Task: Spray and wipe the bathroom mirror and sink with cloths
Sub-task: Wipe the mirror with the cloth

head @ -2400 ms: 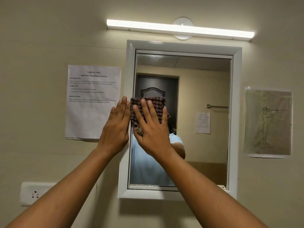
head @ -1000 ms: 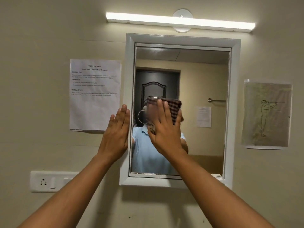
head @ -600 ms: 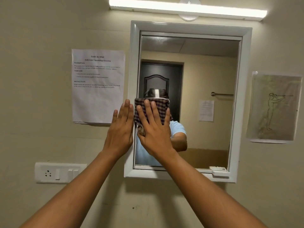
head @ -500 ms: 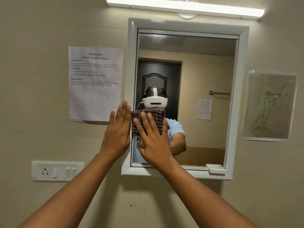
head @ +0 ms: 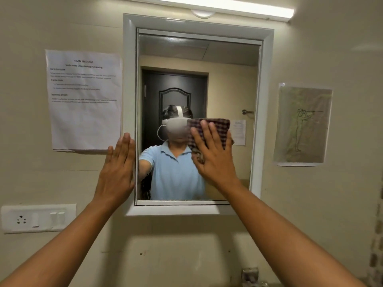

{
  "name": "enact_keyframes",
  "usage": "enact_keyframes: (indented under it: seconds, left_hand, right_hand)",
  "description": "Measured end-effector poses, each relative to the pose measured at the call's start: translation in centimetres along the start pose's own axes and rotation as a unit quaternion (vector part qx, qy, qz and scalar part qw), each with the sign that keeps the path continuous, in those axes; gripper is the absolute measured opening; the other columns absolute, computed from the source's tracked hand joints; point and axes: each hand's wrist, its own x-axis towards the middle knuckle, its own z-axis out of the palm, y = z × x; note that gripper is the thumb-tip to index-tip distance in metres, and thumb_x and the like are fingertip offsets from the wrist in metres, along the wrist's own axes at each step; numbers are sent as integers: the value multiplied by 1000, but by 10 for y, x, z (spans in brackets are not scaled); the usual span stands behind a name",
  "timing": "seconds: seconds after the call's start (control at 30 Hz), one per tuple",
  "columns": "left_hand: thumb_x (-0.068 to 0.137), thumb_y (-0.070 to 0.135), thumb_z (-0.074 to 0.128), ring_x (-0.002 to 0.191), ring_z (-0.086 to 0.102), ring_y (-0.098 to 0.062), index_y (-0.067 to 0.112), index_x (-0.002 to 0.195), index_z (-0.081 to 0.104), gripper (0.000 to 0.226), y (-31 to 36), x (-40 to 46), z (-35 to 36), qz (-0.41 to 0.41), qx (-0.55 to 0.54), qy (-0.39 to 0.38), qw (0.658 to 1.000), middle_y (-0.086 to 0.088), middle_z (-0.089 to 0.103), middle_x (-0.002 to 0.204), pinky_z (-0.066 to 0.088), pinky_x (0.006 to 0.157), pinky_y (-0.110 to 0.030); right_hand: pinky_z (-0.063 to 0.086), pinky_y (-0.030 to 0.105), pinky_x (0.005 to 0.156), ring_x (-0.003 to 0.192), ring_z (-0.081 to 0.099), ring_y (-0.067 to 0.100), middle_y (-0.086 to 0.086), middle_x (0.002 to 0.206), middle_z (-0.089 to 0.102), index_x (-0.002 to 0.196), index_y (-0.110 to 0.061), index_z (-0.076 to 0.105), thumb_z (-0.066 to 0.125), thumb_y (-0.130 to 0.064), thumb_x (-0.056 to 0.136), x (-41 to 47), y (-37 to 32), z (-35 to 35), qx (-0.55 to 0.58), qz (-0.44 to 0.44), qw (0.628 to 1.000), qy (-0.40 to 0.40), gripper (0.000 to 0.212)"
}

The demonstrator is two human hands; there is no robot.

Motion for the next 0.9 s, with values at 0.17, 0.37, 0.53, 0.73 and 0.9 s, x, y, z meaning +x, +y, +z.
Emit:
enact_keyframes:
  seconds: [0.17,0.37,0.53,0.73,0.9]
  left_hand:
    - [92,33,21,150,1,-31,4,153,1,70,4,0,-2,-1,-8,0,1000,-16,-3,161,12,120,-51]
    - [93,31,24,150,-1,-29,5,153,1,69,3,0,-1,-8,-2,1,1000,-15,-4,162,9,121,-49]
    - [93,29,20,150,-2,-29,4,152,0,67,2,-3,-4,-3,-1,-4,1000,-15,-5,161,10,121,-49]
    - [95,30,25,150,-5,-27,9,152,-8,70,-2,-8,-2,6,-10,-11,1000,-13,-9,161,8,122,-46]
    - [98,26,10,150,-4,-28,6,152,-6,60,-4,-14,-6,26,-32,-22,999,-16,-7,161,12,121,-49]
  right_hand:
    - [4,62,118,152,-4,25,7,165,-4,158,-25,2,40,-48,97,-15,50,0,5,112,993,26,74]
    - [5,64,117,152,-5,26,9,165,-4,158,-22,2,20,-54,100,-49,33,7,48,200,978,17,69]
    - [-8,65,115,151,-13,30,9,164,-16,157,-19,-7,15,-75,90,-76,-15,16,93,231,969,-10,89]
    - [-5,65,116,151,-16,25,6,164,-16,157,-21,-6,25,-53,101,-57,-60,22,122,226,967,-11,71]
    - [-10,58,117,152,-9,25,7,165,-7,158,-21,3,31,-42,101,-9,-100,17,91,135,987,2,66]
